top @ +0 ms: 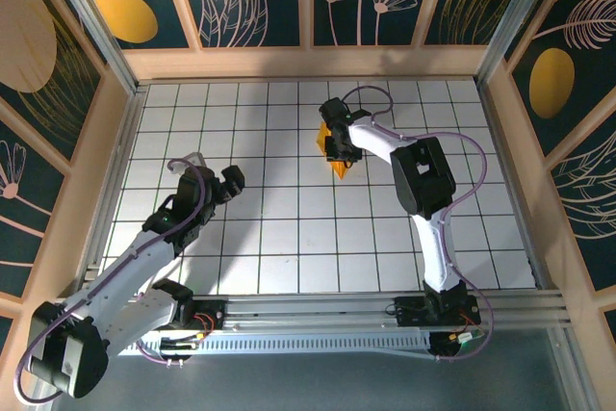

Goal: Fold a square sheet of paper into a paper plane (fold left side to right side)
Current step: Place the paper plane at the top-center of the table.

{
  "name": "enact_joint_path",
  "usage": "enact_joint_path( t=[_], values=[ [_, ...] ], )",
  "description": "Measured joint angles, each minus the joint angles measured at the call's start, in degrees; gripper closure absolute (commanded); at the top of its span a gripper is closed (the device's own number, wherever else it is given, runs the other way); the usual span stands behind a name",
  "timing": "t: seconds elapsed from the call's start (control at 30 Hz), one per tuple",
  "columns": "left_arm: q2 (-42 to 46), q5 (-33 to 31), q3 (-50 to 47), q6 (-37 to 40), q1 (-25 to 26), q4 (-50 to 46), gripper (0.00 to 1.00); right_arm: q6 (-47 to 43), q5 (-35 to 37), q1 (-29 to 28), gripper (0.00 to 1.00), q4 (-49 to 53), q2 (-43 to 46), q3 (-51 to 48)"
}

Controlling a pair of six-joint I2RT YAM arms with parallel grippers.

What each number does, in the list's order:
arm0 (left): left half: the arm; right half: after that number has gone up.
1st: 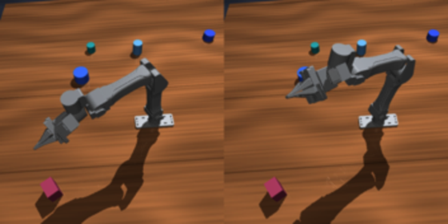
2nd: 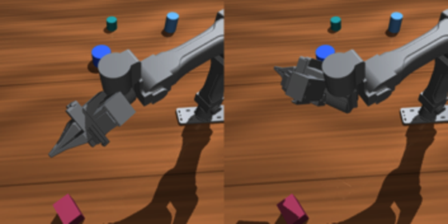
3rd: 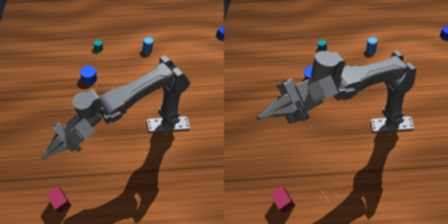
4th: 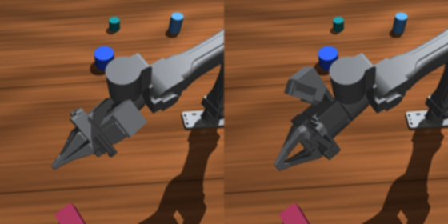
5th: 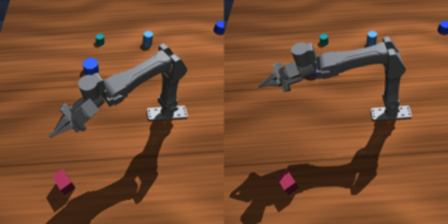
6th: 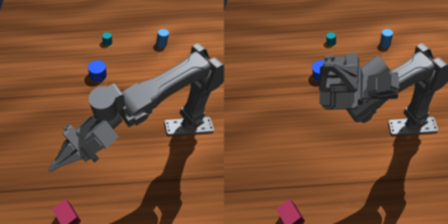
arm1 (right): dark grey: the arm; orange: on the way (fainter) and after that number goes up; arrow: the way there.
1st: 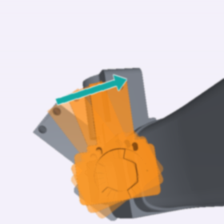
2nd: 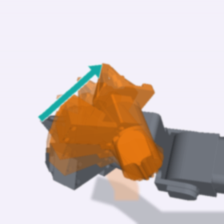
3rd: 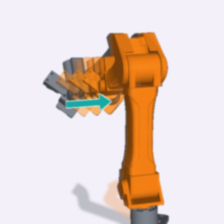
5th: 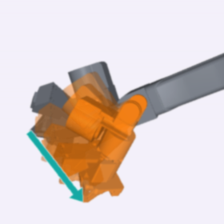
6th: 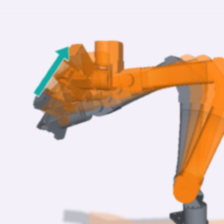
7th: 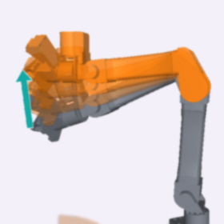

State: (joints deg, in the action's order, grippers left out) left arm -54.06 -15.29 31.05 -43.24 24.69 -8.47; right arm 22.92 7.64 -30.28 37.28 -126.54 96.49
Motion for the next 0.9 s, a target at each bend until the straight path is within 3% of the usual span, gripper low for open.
enact_joint_path(
  t=[0.9],
  values=[
    [-1.57, 1.31, 0.0, 0.0, 0.0, 0.04, 0.01, -0.02, 1.31, -0.2, 0.6, 0.09, 1.66, -0.79]
  ],
)
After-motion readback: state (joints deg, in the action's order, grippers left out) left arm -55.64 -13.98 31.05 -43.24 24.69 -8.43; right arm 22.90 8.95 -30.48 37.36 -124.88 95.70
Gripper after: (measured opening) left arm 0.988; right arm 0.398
